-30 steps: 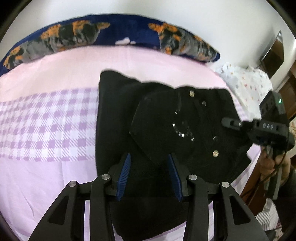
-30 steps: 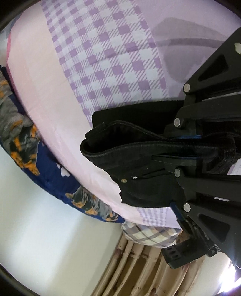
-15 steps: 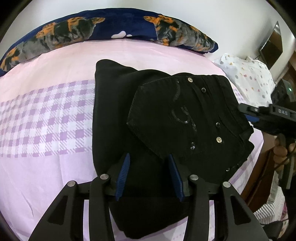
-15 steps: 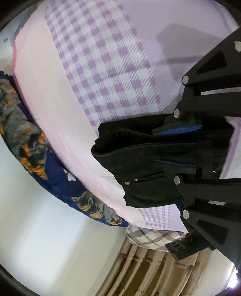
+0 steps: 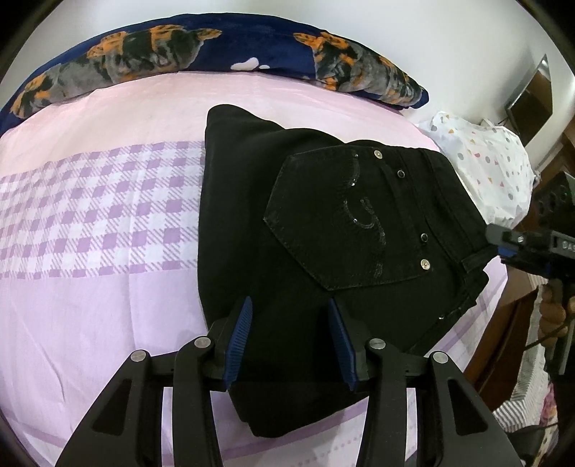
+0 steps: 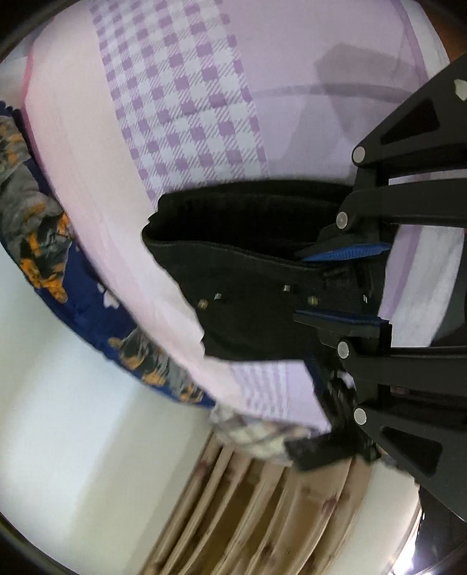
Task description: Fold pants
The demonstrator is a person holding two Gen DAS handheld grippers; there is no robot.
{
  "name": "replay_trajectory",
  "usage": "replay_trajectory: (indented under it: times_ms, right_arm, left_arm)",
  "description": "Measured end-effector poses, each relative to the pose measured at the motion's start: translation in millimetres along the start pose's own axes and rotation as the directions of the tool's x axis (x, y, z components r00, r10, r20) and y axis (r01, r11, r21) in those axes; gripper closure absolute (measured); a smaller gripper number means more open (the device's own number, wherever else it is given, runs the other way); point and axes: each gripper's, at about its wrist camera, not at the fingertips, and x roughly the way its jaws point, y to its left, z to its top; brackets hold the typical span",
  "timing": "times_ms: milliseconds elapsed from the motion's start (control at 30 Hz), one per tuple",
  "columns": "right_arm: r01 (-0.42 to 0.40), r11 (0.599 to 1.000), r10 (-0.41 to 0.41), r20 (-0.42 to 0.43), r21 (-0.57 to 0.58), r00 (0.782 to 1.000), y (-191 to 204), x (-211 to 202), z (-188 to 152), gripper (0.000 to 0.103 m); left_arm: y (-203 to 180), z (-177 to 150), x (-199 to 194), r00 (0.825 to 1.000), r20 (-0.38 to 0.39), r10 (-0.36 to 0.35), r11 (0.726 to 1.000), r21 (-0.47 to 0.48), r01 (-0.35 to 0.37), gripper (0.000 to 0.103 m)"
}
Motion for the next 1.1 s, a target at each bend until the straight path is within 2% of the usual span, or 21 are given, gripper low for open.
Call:
replay_trajectory:
  times_ms: [100, 133, 333, 500, 700, 800, 900, 967, 1100]
  right_arm:
    - [0.078, 0.997, -0.078, 0.018, -0.012, 0.997, 2, -1, -2, 0.091]
    - [0.094, 0.996, -0.094, 0.027, -0.012, 0.995, 3, -3, -3, 0.092]
    - [0.103, 0.994, -0.101, 0.104, -0.018, 0.989, 17, -31, -15, 0.094]
    - [0.181, 0.983, -0.181, 0.053, 0.006, 0.982, -2, -20, -29, 0.094]
    - [0.157, 0.984, -0.161, 0.042, 0.081, 0.986, -26, -13, -37, 0.094]
    - [0.182, 0.981, -0.185, 0.041, 0.066, 0.982, -23, -13, -38, 0.092]
    - [0.208, 0.976, -0.211, 0.049, 0.072, 0.976, -20, -13, -38, 0.081]
    - [0.209, 0.975, -0.214, 0.054, 0.080, 0.975, -20, -12, -37, 0.080]
    - [0.229, 0.968, -0.236, 0.057, 0.098, 0.970, -23, -12, -36, 0.068]
  left_arm:
    - [0, 0, 0, 1.000, -0.001, 0.003, 1.000, 0.003, -0.003, 0.058]
    - [0, 0, 0, 1.000, -0.001, 0.002, 1.000, 0.003, -0.002, 0.058]
    - [-1, -3, -3, 1.000, -0.011, 0.001, 1.000, 0.027, -0.001, 0.058]
    - [-3, -9, -3, 1.000, -0.031, 0.005, 0.998, 0.059, -0.003, 0.058]
    - [-8, -16, -4, 0.999, -0.025, 0.030, 0.995, 0.094, -0.028, 0.057]
    - [-9, -16, -4, 0.999, -0.024, 0.039, 0.995, 0.098, -0.037, 0.057]
    - [-10, -16, -4, 0.999, -0.019, 0.049, 0.994, 0.101, -0.047, 0.057]
    - [-12, -17, -4, 0.998, -0.015, 0.058, 0.993, 0.106, -0.056, 0.057]
    - [-13, -18, -5, 0.998, -0.008, 0.066, 0.992, 0.110, -0.065, 0.057]
